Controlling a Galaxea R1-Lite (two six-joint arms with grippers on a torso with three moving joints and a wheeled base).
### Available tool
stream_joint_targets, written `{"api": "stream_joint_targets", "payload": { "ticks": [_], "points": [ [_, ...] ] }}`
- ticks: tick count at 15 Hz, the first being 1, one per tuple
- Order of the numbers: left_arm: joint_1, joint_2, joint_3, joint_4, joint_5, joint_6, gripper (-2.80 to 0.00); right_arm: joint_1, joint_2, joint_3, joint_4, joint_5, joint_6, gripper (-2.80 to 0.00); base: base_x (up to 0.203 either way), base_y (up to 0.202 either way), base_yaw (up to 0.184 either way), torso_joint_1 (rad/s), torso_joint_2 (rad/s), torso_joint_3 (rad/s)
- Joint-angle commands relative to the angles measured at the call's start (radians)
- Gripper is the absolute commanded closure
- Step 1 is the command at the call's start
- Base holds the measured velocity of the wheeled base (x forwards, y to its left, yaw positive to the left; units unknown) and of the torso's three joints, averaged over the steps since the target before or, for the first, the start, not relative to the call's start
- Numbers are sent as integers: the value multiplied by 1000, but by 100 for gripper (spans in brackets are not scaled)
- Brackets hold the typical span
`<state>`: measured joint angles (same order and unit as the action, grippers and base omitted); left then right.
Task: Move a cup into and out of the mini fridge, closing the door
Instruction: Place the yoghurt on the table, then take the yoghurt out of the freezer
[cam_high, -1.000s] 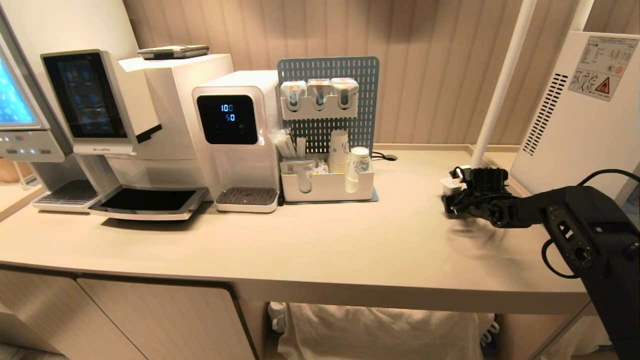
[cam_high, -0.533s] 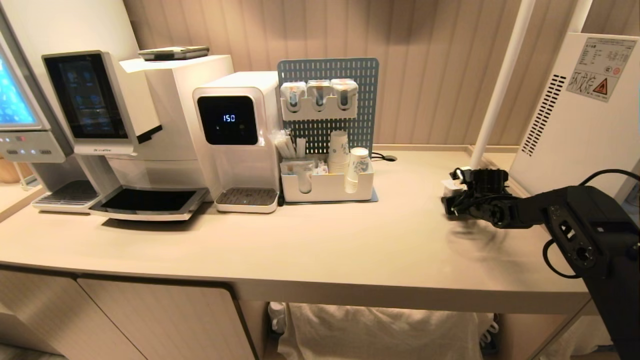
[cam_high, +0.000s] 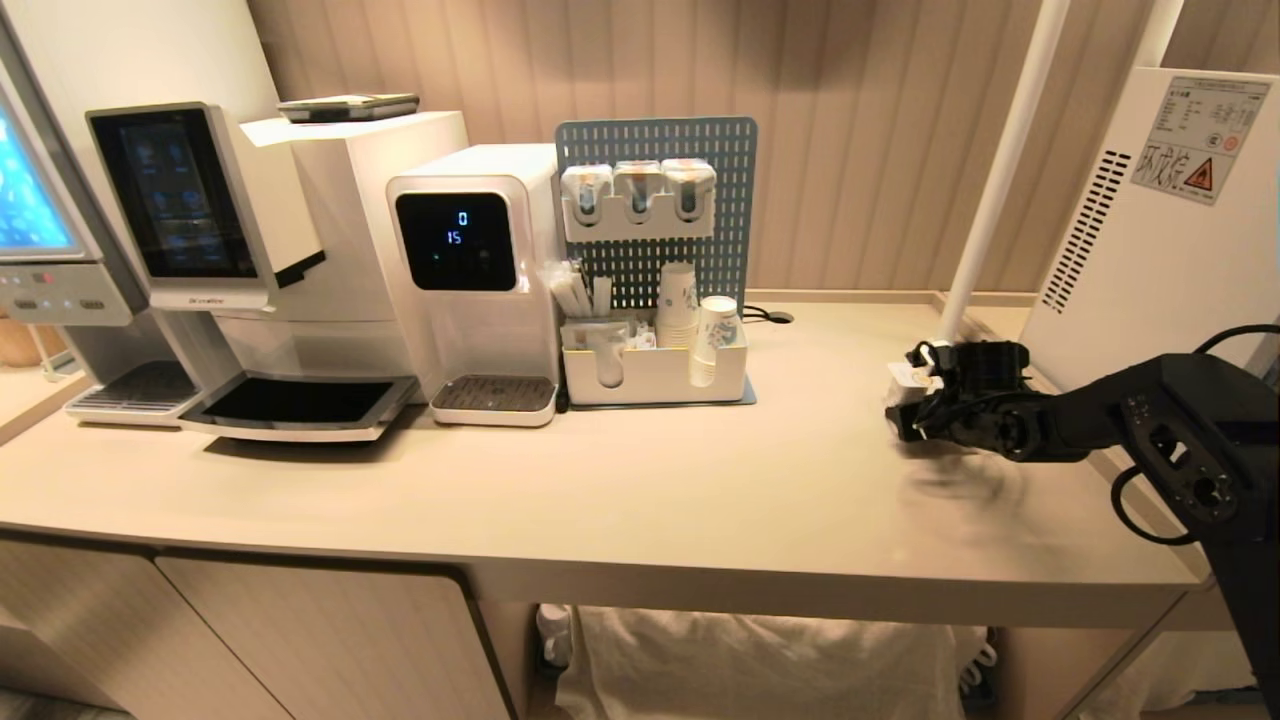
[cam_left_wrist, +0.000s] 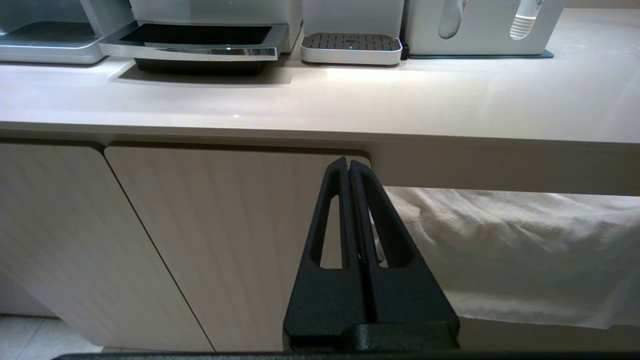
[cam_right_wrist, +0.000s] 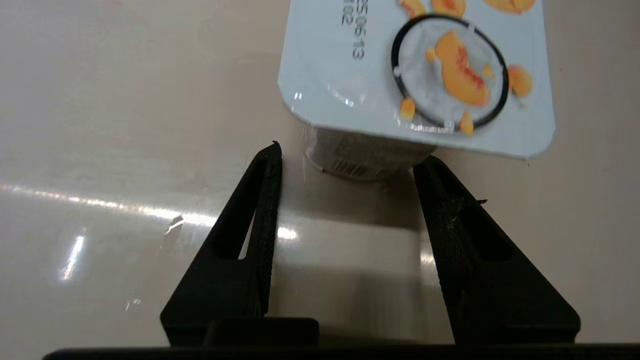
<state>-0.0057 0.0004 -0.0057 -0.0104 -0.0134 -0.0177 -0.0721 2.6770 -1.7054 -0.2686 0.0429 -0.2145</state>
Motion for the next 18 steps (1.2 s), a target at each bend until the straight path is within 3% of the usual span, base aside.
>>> {"api": "stream_joint_targets", "payload": {
  "ticks": [1,5,11,12,15,18],
  "points": [
    [0,-2,0,0,0,-1,0,0,-135,187,-42,27,-1,-280,0,0,0,0,0,0],
    [0,-2,0,-1,0,-1,0,-6,-495,584,-164,118,-1,-280,0,0,0,0,0,0],
    [0,-2,0,0,0,-4,0,-43,-1207,1135,-230,237,2,-280,0,0,0,2,4,0],
    [0,-2,0,0,0,-4,0,-52,-1336,1202,-225,249,9,0,0,0,0,0,0,0],
    [0,-2,0,0,0,-4,0,-67,-1748,1314,-91,269,47,0,0,0,0,0,0,0],
    [0,-2,0,0,0,-4,0,-64,-2167,1307,295,283,94,0,0,0,0,0,0,0]
  ]
}}
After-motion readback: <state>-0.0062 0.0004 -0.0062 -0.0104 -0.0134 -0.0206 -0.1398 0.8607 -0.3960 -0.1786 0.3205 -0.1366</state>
